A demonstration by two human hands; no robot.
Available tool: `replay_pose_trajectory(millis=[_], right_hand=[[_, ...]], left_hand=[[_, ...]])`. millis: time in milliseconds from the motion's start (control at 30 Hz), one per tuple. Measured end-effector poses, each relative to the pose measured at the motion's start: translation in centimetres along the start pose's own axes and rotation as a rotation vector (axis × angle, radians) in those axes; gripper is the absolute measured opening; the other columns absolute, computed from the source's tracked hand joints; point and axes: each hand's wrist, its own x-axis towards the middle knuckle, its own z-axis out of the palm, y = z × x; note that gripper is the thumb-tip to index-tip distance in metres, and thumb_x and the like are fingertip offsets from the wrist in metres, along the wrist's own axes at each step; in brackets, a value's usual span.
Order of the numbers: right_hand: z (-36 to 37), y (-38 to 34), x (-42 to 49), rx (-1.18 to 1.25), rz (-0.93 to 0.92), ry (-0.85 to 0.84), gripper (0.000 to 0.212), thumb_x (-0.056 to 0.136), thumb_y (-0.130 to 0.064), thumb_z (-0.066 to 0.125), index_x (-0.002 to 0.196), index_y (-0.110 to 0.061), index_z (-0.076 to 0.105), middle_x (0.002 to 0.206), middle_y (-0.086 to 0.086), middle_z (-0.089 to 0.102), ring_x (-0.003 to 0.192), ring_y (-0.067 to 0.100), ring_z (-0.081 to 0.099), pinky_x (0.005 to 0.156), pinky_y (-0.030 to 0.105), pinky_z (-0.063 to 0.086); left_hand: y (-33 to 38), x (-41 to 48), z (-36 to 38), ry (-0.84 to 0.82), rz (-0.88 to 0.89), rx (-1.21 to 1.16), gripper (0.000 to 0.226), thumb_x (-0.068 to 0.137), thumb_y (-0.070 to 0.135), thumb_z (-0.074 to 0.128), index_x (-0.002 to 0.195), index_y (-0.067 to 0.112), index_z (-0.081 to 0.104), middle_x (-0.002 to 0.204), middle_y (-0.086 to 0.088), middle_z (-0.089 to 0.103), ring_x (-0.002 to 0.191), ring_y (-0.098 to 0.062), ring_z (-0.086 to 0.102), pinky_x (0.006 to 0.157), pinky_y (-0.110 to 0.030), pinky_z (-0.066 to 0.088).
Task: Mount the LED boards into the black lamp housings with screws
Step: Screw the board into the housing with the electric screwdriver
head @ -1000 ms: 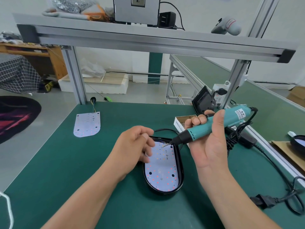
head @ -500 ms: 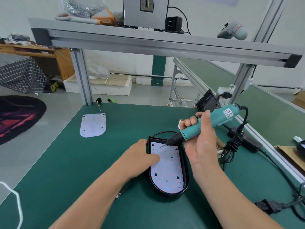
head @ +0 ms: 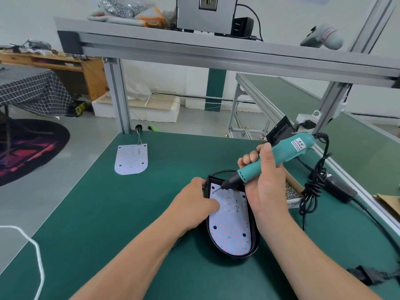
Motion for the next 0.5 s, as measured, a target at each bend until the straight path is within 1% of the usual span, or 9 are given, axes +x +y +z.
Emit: replay_pose_trajectory(millis=[167,300,367,433,500], right_hand=[[0.2,-0.1,-0.2,-0.032,-0.006,-0.014,0.022,0.099,-0.033,0.067,0.094,-0.015,0.055,0.078,0.001,0.05,0.072,0.019,0.052,0.084,0.035,0.054],[0.8,-0.4,-0.4,-0.077,-0.024,-0.067,0.022,0.099,-0.03,0.066,0.098,-0.013,0.052,0.077,0.002,0.049,0.072,0.02,0.052,0.083,0.038,0.051],[1.1,-0.7,-0.6,-0.107,-0.039,-0.145,0.035,0.095,-0.034,0.074,0.106,-0.01,0.051,0.078,0.004,0.048,0.073,0.022,0.051,0.085,0.039,0.05],[1.3,-0.7,-0.8,-0.15,-0.054,-0.254,0.054,0.087,-0.045,0.083,0.113,-0.008,0.053,0.08,0.005,0.049,0.075,0.024,0.05,0.086,0.04,0.049],[1.7,-0.6,-1.1,-0.189,-0.056,-0.326,0.06,0.081,-0.051,0.087,0.111,-0.009,0.056,0.08,0.005,0.049,0.074,0.024,0.05,0.084,0.039,0.05]], left_hand=[[0.1,0.1,0.1,-0.003,0.002,-0.014,0.048,0.069,0.036,0.067,0.113,0.041,0.051,0.103,-0.006,0.072,0.068,-0.017,0.061,0.054,-0.031,0.043],[0.2,0.0,0.1,-0.002,0.009,-0.039,0.045,0.069,0.033,0.066,0.111,0.04,0.051,0.103,-0.007,0.073,0.064,-0.017,0.06,0.047,-0.027,0.042],[0.2,-0.1,0.2,0.0,0.016,-0.047,0.044,0.069,0.032,0.066,0.111,0.039,0.051,0.102,-0.01,0.072,0.063,-0.018,0.059,0.046,-0.027,0.042],[0.2,0.0,0.2,0.001,0.02,-0.051,0.044,0.07,0.032,0.066,0.111,0.039,0.052,0.102,-0.012,0.071,0.063,-0.018,0.057,0.048,-0.029,0.041],[0.2,0.0,0.1,-0.002,0.023,-0.046,0.045,0.07,0.031,0.067,0.112,0.038,0.053,0.104,-0.014,0.07,0.063,-0.018,0.056,0.05,-0.03,0.041]])
